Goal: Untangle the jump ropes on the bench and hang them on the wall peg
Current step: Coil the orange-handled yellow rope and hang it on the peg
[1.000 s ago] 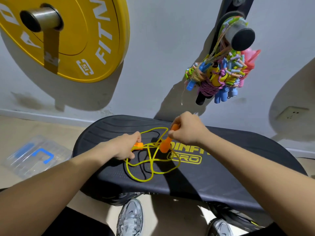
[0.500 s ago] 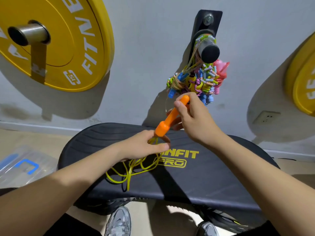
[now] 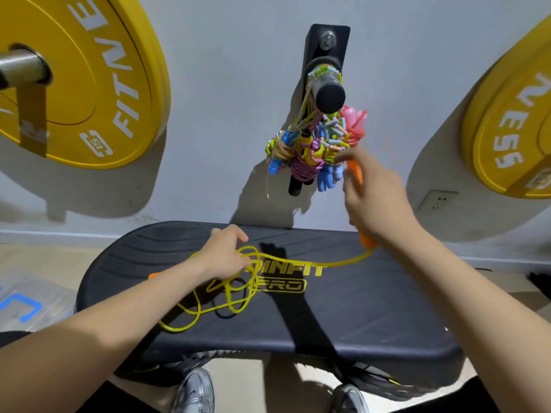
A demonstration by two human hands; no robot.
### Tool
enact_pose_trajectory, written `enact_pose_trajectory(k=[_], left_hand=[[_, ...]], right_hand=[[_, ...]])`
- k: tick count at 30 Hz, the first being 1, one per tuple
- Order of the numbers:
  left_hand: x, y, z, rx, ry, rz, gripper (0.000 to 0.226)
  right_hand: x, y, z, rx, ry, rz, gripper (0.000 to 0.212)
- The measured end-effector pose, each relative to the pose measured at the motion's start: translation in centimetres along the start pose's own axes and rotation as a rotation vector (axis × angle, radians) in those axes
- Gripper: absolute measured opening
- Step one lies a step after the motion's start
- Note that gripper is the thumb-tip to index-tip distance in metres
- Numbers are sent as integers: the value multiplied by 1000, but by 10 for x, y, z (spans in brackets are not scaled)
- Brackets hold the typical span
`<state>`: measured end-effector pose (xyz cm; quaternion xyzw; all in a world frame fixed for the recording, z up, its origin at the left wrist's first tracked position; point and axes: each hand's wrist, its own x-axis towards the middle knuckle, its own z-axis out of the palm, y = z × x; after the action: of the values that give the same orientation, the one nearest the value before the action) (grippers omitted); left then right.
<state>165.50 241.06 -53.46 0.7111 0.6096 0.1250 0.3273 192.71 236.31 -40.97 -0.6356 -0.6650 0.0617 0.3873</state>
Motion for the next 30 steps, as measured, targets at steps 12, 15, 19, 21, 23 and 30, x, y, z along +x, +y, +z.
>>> enact_pose_trajectory(k=[12, 15, 19, 21, 23, 30], left_hand=[[-4, 77, -54, -247, -218, 275, 24], [-9, 86, -65, -310, -295, 307, 28], [-10, 84, -77, -171, -355, 330, 50], [-11, 82, -80, -173, -455, 328, 57], [-12, 82, -82, -177, -494, 345, 59], [-13, 76, -78, -256, -359, 416, 38]], right_hand=[[-28, -20, 26, -444, -980, 40, 79], [-25, -18, 33, -489, -744, -28, 24], [-16, -9, 29, -322, -745, 28, 24], [-19, -7, 32, -291, -768, 52, 43], [-25, -8, 38, -286, -690, 73, 60], [-23, -26, 52, -436, -525, -72, 26]])
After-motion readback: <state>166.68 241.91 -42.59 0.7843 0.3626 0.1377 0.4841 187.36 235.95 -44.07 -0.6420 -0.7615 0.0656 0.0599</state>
